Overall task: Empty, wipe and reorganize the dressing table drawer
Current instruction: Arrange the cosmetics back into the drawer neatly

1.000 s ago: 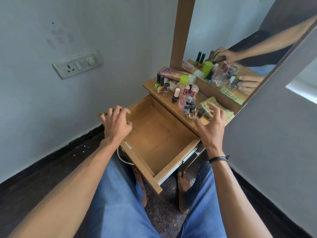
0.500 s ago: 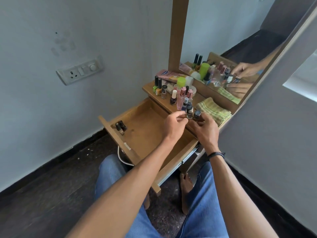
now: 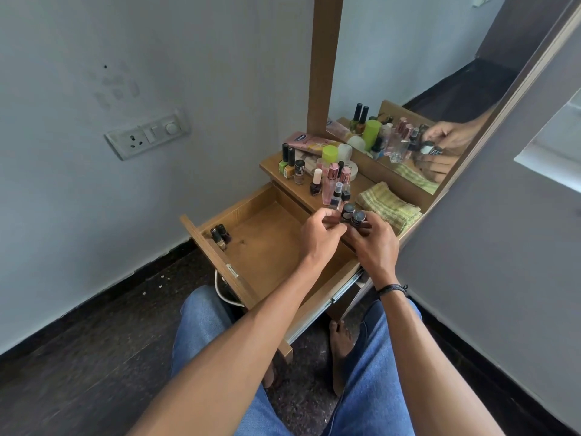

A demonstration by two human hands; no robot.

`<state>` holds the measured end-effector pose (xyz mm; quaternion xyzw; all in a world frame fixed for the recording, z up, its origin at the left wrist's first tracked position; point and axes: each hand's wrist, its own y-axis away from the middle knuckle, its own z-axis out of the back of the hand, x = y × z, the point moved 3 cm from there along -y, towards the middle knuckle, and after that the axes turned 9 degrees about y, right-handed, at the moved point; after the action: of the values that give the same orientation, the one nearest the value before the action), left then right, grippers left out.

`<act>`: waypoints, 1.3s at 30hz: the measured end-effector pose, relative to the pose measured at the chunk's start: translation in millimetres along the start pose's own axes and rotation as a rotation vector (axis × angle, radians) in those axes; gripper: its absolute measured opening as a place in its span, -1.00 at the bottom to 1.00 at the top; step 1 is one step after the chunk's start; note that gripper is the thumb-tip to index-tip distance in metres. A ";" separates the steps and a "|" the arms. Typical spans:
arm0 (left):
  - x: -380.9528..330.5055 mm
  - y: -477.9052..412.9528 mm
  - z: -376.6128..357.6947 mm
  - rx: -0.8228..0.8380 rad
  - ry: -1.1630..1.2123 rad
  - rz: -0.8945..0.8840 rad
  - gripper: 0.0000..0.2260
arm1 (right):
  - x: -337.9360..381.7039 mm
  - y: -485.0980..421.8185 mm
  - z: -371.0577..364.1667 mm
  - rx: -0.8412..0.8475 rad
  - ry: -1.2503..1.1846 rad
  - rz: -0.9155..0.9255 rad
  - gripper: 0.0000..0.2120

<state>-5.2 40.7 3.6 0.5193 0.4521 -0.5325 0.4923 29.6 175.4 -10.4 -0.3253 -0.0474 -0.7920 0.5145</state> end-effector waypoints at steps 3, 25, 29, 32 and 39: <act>2.1 3.8 7.1 0.035 0.017 -0.022 -0.71 | 1.0 5.0 3.1 0.026 -0.051 0.050 -0.78; 41.8 -2.7 130.9 0.120 -0.573 0.057 -0.68 | 68.1 53.1 -77.9 0.457 -0.126 0.166 -0.87; 46.1 -29.4 136.6 0.002 -0.520 0.168 -0.74 | 79.3 38.1 -103.5 0.473 -0.109 0.085 -0.97; 52.6 -53.6 135.5 -0.084 -0.497 0.260 -0.75 | 86.1 17.7 -120.7 0.473 -0.134 0.000 -0.95; 72.7 -98.4 126.6 -0.212 -0.453 0.297 -0.81 | 96.5 -20.6 -167.1 0.502 -0.281 -0.125 -0.86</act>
<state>-114.9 -78.5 -65.4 0.3933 0.3028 -0.5067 0.7049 -90.8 40.8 -81.6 -0.2907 -0.3324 -0.7330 0.5174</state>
